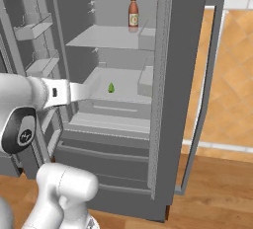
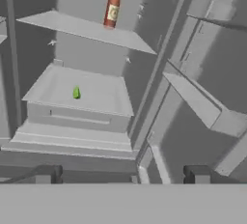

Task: Grab a lemon wedge from the fridge and one ice cube from the ice bowl, and put them in the glass of lemonade.

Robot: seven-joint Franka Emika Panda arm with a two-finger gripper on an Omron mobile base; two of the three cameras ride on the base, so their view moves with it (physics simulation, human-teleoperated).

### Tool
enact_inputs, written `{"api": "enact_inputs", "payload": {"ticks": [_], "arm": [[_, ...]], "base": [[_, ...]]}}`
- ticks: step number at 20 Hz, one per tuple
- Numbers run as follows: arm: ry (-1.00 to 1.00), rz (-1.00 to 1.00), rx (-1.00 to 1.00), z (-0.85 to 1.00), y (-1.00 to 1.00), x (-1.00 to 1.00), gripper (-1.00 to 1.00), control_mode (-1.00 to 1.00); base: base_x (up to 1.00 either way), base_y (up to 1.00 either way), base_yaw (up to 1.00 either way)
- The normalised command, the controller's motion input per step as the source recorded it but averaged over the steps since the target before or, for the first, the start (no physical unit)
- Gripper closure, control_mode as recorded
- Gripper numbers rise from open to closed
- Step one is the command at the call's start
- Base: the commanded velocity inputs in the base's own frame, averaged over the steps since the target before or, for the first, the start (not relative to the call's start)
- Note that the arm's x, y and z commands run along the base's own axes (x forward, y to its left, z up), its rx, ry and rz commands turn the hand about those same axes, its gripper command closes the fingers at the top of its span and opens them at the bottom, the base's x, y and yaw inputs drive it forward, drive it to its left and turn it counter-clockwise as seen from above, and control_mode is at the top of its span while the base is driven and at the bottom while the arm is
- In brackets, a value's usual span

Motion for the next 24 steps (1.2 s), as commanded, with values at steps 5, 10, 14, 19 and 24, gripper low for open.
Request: {"api": "enact_inputs", "payload": {"ticks": [5, 10, 14, 19, 24], "arm": [[0.18, 0.29, 0.71, -0.68, 0.58, -0.01, -1.00, -1.00], [0.08, 0.12, 0.29, -0.58, 0.42, -0.03, -1.00, -1.00], [0.03, -0.06, -0.11, -0.10, 0.09, -0.14, -1.00, -1.00], [0.02, -0.11, -0.02, -0.07, -0.27, 0.00, -1.00, -1.00], [0.00, -0.06, 0.00, -0.01, -0.10, -0.02, -1.00, -1.00]], "base": [[0.00, 0.00, 0.00], [0.00, 0.00, 0.00], [0.00, 0.00, 0.00], [0.00, 0.00, 0.00], [0.00, 0.00, 0.00]]}}
